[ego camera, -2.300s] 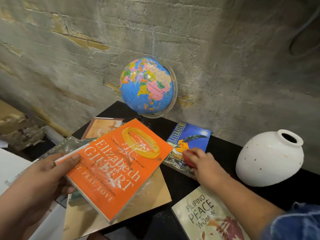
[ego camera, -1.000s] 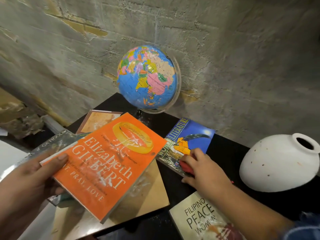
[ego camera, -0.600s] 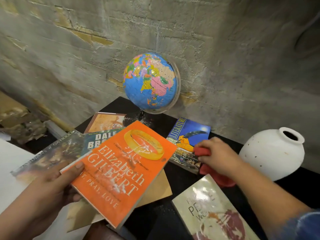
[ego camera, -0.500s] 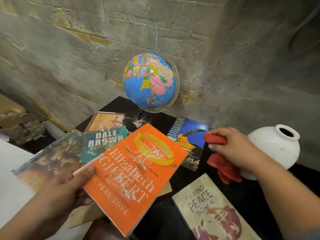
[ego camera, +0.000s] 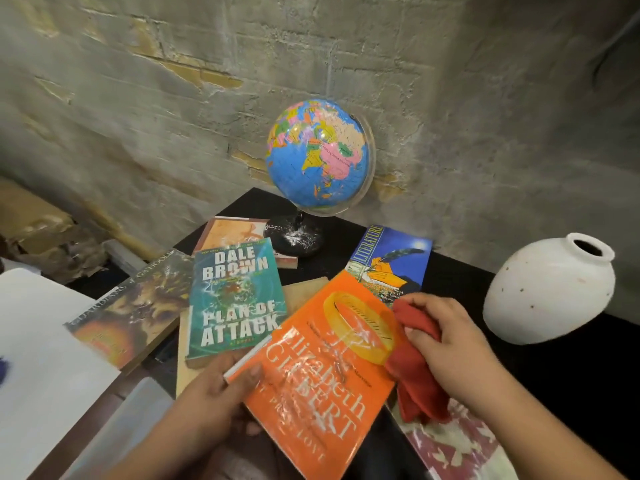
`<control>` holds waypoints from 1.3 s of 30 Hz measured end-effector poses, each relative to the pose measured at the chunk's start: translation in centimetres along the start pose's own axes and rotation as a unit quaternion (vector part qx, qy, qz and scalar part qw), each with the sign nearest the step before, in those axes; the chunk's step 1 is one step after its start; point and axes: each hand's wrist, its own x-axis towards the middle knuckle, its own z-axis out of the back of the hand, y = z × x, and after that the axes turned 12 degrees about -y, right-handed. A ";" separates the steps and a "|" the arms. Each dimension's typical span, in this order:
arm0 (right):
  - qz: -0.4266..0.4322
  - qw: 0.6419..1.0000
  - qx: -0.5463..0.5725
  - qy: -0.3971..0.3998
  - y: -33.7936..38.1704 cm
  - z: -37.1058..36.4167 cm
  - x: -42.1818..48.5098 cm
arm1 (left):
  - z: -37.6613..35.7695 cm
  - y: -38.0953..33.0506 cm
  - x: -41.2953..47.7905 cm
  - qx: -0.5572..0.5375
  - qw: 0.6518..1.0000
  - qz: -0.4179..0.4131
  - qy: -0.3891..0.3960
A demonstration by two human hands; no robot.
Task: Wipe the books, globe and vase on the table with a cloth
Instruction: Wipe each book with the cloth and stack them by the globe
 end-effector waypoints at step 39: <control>0.090 0.988 -0.086 0.091 -0.1 -4.2 4.0 | -1.1 1.6 -1.0 0.033 0.999 -0.027 -0.015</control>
